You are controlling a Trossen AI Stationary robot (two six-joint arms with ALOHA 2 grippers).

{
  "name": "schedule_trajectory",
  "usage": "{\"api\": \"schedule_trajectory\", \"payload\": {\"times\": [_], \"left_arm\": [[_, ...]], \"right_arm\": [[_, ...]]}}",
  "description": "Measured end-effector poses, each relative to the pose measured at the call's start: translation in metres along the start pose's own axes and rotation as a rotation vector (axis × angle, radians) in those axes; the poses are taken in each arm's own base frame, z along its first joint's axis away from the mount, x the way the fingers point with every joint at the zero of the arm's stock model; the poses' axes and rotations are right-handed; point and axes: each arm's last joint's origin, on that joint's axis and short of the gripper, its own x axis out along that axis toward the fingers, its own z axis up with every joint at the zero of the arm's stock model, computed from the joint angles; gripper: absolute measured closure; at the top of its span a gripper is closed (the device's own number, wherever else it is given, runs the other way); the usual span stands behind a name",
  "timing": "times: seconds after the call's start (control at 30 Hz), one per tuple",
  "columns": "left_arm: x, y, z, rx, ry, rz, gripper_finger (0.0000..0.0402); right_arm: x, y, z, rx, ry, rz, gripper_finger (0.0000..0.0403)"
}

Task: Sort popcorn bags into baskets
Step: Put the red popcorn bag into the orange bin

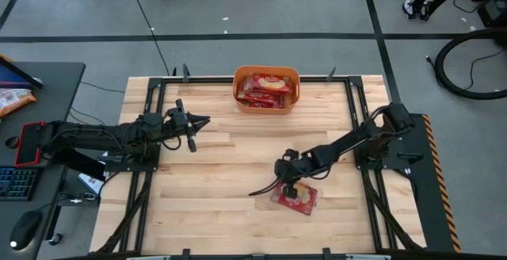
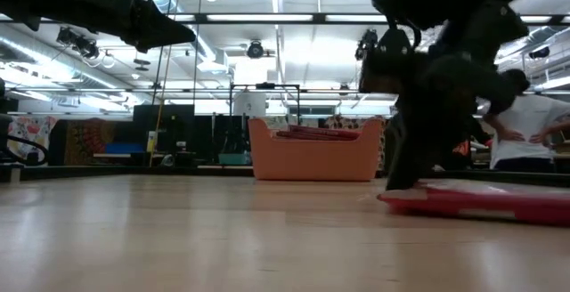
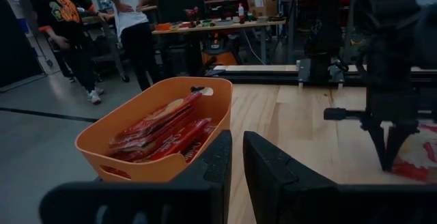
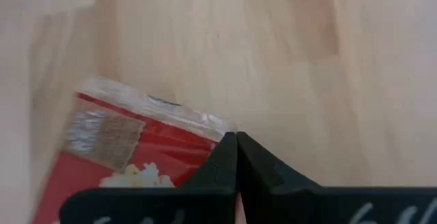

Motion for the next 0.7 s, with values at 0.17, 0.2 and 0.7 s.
{"api": "schedule_trajectory", "payload": {"times": [0.17, 0.2, 0.7], "left_arm": [[0.0, 0.0, 0.0, 0.0, 0.0, 0.0, 0.0359], [0.0, 0.0, 0.0, 0.0, 0.0, 0.0, 0.0359], [0.0, 0.0, 0.0, 0.0, -0.001, 0.0, 0.0359]], "right_arm": [[-0.028, 0.002, 0.018, -0.029, 0.006, -0.066, 0.0397], [-0.034, 0.001, 0.021, -0.035, 0.006, -0.089, 0.0397], [-0.114, -0.009, 0.05, -0.102, -0.148, -0.331, 0.0401]]}}
